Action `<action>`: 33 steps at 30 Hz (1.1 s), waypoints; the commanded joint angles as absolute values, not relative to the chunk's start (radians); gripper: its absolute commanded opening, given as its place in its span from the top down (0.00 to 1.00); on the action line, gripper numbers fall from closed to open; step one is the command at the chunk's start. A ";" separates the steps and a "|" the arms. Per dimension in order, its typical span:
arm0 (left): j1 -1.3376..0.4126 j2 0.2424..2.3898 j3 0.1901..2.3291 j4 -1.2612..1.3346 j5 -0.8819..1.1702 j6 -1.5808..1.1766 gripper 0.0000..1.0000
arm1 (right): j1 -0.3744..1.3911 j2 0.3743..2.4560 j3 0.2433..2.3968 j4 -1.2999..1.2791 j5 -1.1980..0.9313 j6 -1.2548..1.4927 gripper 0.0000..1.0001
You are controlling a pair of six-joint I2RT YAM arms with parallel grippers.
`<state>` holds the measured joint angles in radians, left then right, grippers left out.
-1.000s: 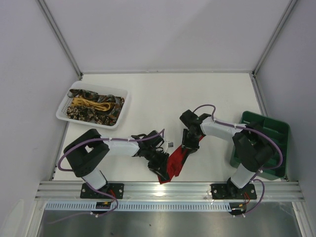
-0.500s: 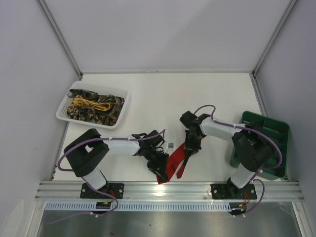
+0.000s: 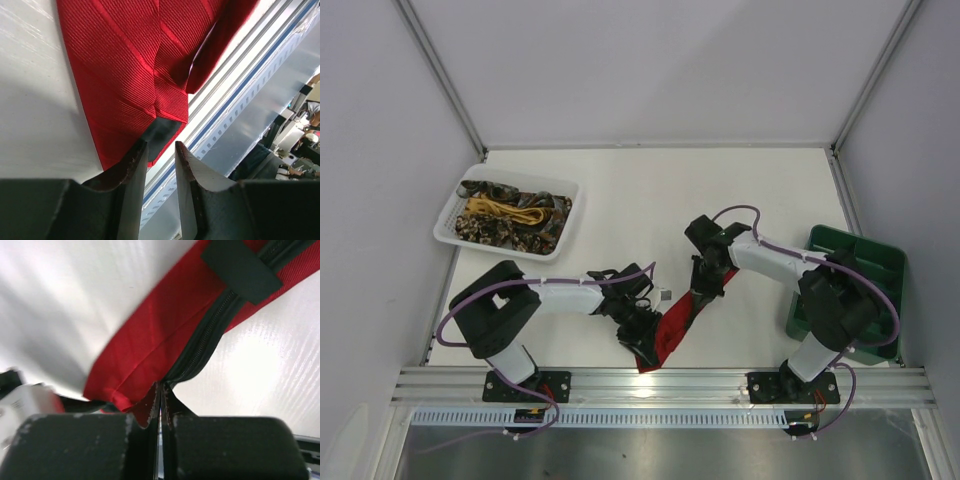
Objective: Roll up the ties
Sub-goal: Flatten the tie
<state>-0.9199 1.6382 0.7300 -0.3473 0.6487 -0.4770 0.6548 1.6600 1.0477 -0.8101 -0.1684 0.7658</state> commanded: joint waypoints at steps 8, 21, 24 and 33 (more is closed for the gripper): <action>-0.922 1.612 0.683 -0.393 0.540 -0.407 0.65 | 0.561 1.641 1.117 -0.744 -0.314 0.795 1.00; -0.922 1.617 0.746 -0.453 0.505 -0.385 0.60 | 0.592 1.760 1.143 -0.799 -0.345 0.747 1.00; -0.922 1.624 0.746 -0.454 0.506 -0.383 0.56 | 0.607 1.747 1.105 -0.793 -0.364 0.732 1.00; -0.922 1.442 0.741 -0.458 0.447 -0.429 0.26 | 0.624 1.827 1.101 -0.749 -0.359 0.706 1.00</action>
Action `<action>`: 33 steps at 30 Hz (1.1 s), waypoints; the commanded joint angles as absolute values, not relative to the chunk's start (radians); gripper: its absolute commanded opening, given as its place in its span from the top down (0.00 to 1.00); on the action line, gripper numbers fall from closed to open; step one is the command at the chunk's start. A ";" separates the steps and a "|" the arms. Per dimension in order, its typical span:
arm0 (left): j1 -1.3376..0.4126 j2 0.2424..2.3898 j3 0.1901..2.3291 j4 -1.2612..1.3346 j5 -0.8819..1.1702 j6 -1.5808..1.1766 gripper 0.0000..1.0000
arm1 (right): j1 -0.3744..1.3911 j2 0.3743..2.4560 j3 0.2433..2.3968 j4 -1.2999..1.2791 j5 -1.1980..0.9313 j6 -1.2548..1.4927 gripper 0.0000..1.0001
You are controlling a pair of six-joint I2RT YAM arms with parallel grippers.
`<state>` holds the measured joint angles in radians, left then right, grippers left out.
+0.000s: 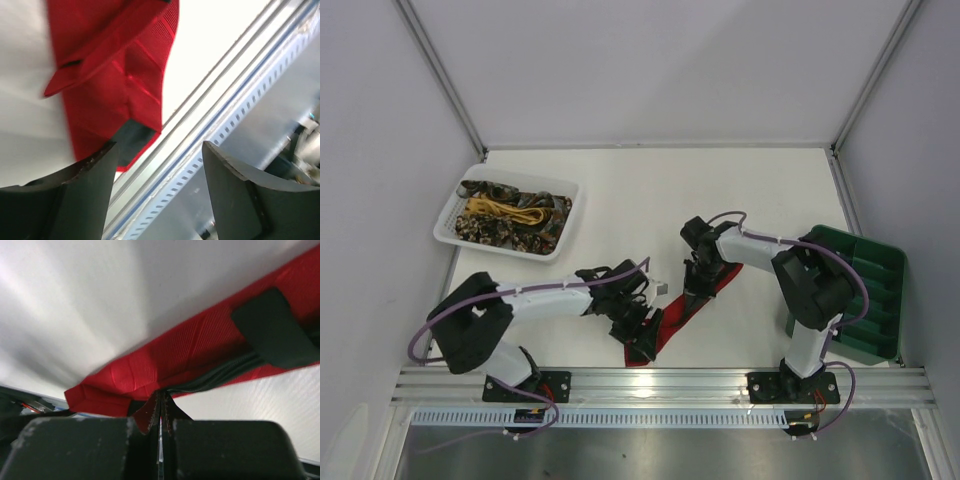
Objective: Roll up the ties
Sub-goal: Flatten the tie
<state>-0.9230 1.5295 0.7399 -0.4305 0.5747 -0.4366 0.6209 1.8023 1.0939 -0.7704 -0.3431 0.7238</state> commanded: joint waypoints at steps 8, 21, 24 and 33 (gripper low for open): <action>-0.917 1.239 0.796 -0.361 0.252 -0.388 0.15 | 0.624 1.832 1.144 -0.753 -0.379 0.710 1.00; -0.914 1.500 0.791 -0.107 0.327 -0.209 0.14 | 0.598 1.807 1.134 -0.750 -0.429 0.715 0.98; -0.913 1.561 0.814 -0.127 0.371 -0.209 0.23 | 0.598 1.805 1.126 -0.749 -0.436 0.716 0.98; -0.910 1.664 0.870 -0.170 0.425 -0.206 0.78 | 0.583 1.783 1.126 -0.746 -0.433 0.719 0.97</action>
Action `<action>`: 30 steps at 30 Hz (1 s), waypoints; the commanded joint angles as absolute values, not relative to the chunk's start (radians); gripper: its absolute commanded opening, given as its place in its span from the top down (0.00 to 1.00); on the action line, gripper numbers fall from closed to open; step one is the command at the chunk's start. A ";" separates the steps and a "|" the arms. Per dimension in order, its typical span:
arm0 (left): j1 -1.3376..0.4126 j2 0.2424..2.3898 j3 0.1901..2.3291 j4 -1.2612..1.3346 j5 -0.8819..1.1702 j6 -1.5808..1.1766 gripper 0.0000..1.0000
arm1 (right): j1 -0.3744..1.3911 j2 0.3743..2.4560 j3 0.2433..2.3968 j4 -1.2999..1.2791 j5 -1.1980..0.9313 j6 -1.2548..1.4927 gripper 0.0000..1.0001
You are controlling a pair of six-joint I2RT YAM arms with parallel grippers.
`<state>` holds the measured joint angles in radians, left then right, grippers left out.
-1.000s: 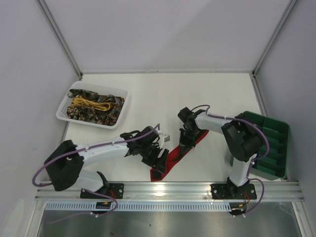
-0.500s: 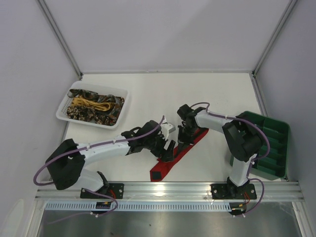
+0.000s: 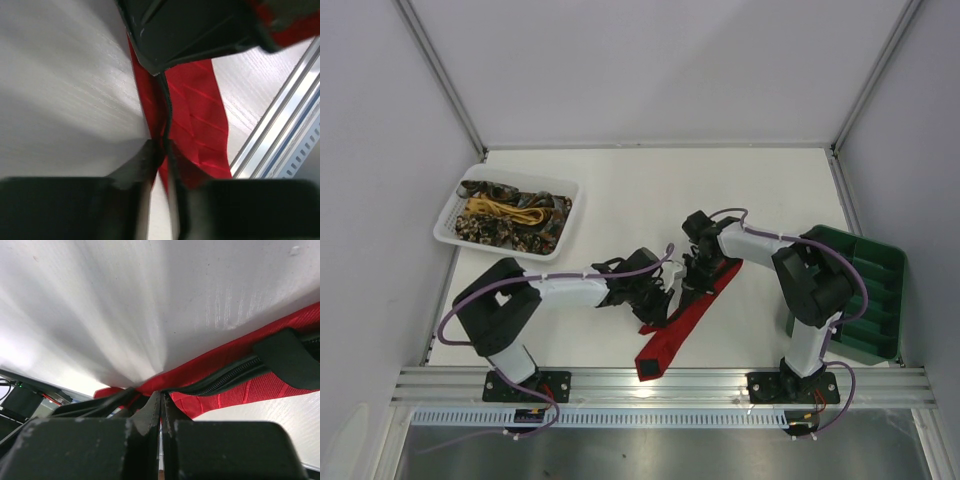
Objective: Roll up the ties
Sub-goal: Flatten the tie
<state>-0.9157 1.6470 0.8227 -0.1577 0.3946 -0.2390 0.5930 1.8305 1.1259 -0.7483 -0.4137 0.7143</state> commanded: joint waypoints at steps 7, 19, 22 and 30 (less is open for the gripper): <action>-0.910 1.580 0.891 -0.227 0.384 -0.233 0.86 | 0.566 1.776 1.124 -0.742 -0.423 0.706 0.93; -0.899 1.591 0.905 -0.253 0.644 -0.342 1.00 | 0.476 1.735 1.144 -0.787 -0.393 0.640 0.58; -0.897 1.595 0.873 -0.186 0.735 -0.420 0.99 | 0.456 1.712 1.154 -0.810 -0.356 0.617 0.53; -0.882 1.661 0.810 -0.117 0.765 -0.477 0.98 | 0.431 1.717 1.163 -0.822 -0.279 0.555 0.53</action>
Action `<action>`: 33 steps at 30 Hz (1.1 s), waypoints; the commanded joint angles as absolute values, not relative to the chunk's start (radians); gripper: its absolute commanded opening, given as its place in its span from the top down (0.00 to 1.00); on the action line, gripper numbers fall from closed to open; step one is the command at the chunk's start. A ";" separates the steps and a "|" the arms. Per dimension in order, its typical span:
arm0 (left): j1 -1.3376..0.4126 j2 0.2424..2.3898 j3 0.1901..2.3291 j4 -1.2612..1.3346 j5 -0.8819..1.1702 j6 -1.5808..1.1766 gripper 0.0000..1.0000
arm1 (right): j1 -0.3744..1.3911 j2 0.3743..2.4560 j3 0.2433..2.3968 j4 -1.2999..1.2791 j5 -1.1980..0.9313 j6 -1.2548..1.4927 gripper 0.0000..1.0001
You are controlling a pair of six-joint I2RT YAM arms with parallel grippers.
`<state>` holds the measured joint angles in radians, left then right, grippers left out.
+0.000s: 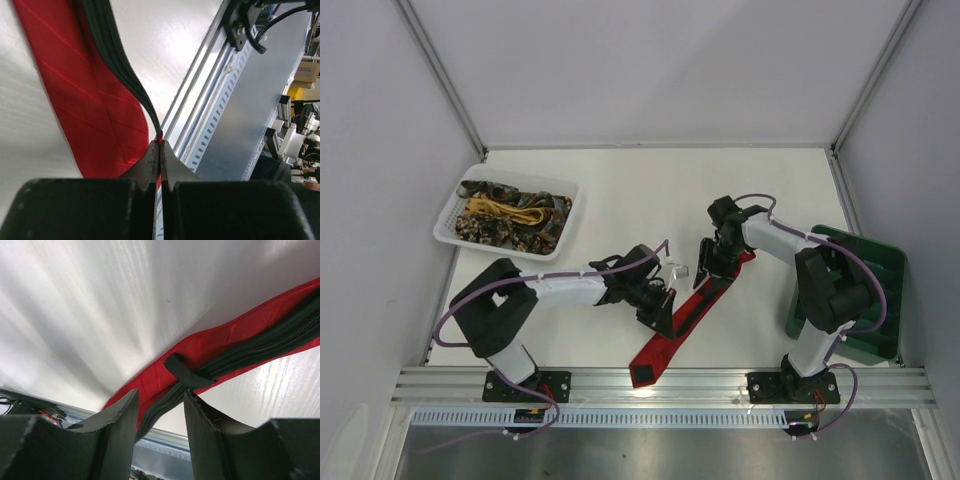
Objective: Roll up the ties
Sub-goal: Flatten the tie
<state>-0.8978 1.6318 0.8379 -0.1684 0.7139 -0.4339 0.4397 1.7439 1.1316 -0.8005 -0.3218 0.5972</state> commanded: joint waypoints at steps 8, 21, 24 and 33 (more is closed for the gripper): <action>-0.851 1.661 0.782 -0.137 0.709 -0.457 0.91 | 0.408 1.715 1.154 -0.819 -0.267 0.528 0.53; -0.847 1.585 0.771 -0.204 0.597 -0.456 0.52 | 0.387 1.733 1.158 -0.807 -0.275 0.518 0.54; -0.842 1.513 0.837 -0.316 0.427 -0.434 0.43 | 0.374 1.729 1.163 -0.802 -0.236 0.508 0.54; -0.853 1.555 1.025 -0.370 0.477 -0.379 0.70 | 0.312 1.741 1.207 -0.781 -0.089 0.497 0.57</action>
<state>-0.8497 1.5143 0.9802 -0.3683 0.4240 -0.4046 0.3344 1.7443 1.1641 -0.7979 -0.1707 0.5137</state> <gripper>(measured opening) 0.406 0.437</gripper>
